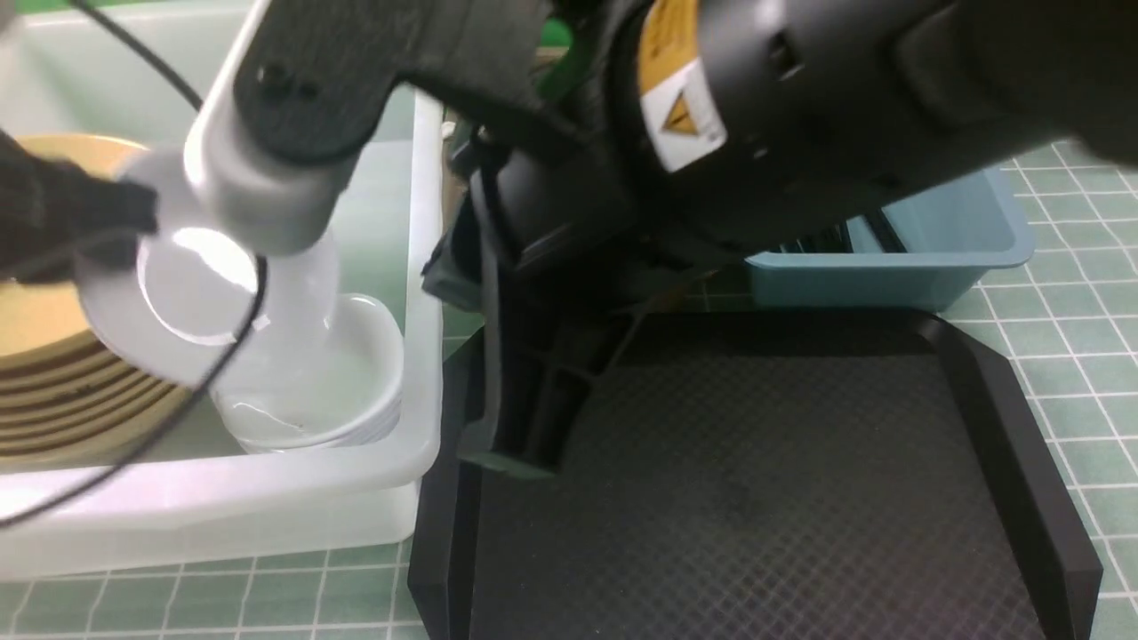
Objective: On blue table put chopsticks spoon bowls plates into blue grey white boxes.
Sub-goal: 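Place the white bowl into the white bin with the other dishes with the left gripper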
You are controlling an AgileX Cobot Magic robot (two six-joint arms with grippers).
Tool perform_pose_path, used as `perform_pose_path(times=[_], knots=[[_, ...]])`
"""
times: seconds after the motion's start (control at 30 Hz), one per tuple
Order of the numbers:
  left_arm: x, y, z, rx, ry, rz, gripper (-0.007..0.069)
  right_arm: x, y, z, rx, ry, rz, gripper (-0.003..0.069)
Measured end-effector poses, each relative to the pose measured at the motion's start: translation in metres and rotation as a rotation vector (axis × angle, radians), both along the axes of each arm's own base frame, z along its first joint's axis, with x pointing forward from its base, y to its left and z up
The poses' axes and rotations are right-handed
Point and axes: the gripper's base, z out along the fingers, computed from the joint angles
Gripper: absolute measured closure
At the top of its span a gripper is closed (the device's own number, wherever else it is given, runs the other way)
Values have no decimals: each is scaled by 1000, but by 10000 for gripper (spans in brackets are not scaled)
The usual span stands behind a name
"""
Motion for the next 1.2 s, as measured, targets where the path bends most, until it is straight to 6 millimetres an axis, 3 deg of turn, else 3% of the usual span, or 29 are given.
perform_pose_path(times=[0.27, 0.5, 0.67, 0.93, 1.03, 1.2], knots=[[40, -3, -35, -16, 27, -29, 609, 1, 1, -2, -8, 5, -1, 610], [63, -7, -68, -5, 126, -58, 508, 0, 0, -3, -27, 16, -4, 610], [67, -19, -79, 39, 158, -122, 396, 0, 0, -4, -32, 19, -5, 610], [65, -24, -67, 85, 209, -167, 186, 0, -1, -4, -41, 24, -6, 610], [65, -24, -50, 91, 196, -177, 144, 0, -1, -4, -41, 24, -6, 610], [57, -28, -15, 85, 142, -189, 135, 0, -1, -5, -45, 22, -8, 610]])
